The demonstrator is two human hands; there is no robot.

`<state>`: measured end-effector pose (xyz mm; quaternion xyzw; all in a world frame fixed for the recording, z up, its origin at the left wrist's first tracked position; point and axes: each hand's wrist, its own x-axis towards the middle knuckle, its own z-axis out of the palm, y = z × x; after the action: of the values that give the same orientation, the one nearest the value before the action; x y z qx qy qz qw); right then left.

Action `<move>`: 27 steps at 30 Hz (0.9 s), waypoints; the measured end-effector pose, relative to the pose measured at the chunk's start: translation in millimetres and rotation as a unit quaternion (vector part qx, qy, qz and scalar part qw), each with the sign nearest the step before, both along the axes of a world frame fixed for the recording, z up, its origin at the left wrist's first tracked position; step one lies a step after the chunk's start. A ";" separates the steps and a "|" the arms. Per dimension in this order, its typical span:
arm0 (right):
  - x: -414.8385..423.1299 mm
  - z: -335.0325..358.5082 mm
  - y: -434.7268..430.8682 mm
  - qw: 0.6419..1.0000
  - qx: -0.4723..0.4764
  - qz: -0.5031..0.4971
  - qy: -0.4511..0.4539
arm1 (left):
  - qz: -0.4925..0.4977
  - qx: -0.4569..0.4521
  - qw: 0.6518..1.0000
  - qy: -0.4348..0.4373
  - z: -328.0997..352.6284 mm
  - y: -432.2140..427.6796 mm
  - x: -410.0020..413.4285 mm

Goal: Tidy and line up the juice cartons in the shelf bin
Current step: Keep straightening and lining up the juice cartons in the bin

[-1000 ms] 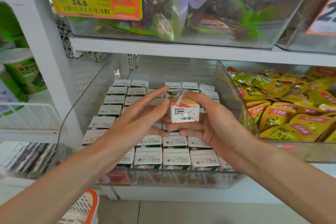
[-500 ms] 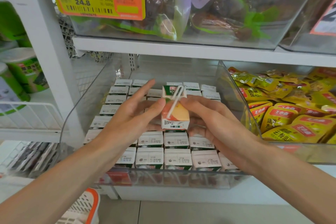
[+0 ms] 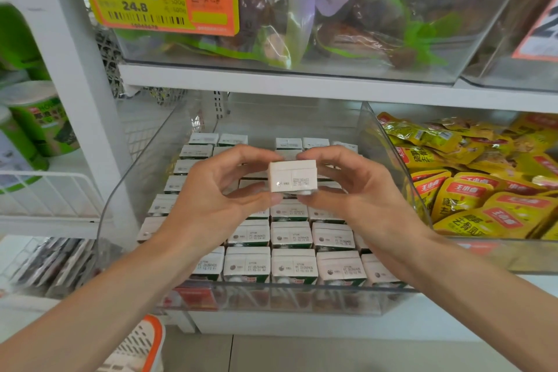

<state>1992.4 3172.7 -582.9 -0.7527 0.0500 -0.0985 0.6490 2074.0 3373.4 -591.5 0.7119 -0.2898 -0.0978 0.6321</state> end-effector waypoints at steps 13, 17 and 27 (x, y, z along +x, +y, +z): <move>-0.1 10.8 7.1 0.991 0.098 0.056 0.067 | 0.048 -0.004 0.998 -0.032 -2.0 5.4 4.1; -1.8 10.1 9.5 0.992 0.105 0.050 0.058 | 0.045 -0.013 0.998 -0.045 1.6 1.9 -0.1; -1.6 3.9 8.2 0.998 0.044 0.040 0.003 | 0.059 -0.017 0.998 -0.001 0.8 -0.1 -1.0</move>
<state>1990.8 3180.9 -578.9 -0.7250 0.0260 -0.0676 0.6849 2072.9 3373.3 -590.7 0.7172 -0.2495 -0.0554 0.6483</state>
